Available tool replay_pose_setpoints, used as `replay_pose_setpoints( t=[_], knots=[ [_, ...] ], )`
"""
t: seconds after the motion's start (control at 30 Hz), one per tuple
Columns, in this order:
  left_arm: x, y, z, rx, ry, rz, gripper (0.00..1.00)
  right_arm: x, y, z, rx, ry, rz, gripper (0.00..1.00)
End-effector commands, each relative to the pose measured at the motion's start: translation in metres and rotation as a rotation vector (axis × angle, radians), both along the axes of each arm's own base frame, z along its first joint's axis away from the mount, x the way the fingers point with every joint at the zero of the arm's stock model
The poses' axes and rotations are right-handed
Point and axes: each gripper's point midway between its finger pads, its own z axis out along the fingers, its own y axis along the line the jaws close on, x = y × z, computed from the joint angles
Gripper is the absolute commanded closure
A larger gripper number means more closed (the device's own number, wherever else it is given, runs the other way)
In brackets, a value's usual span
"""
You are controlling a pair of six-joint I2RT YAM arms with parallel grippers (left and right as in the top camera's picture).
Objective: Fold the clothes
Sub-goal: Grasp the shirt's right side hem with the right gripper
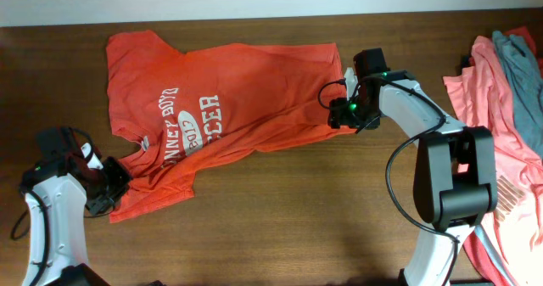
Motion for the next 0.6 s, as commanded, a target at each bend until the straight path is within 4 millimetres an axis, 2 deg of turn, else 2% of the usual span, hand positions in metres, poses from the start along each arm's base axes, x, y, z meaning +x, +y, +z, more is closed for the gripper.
replay_pose_setpoints(
  t=[0.0,0.23,0.33,0.57],
  knots=[
    [0.003,-0.002,0.001,-0.004,-0.007,-0.011,1.00,0.003,-0.003,-0.005,-0.017,0.005,-0.016,0.31],
    [0.003,-0.002,0.001,-0.004,-0.007,-0.011,1.00,0.000,0.006,-0.024,0.032,0.046,-0.005,0.33],
    [0.003,-0.002,0.001,-0.004,-0.007,-0.011,1.00,0.000,0.007,-0.024,0.036,0.047,-0.005,0.40],
    [0.003,-0.002,0.001,-0.004,-0.007,-0.011,1.00,0.002,-0.003,-0.021,0.035,0.051,-0.027,0.42]
  ],
)
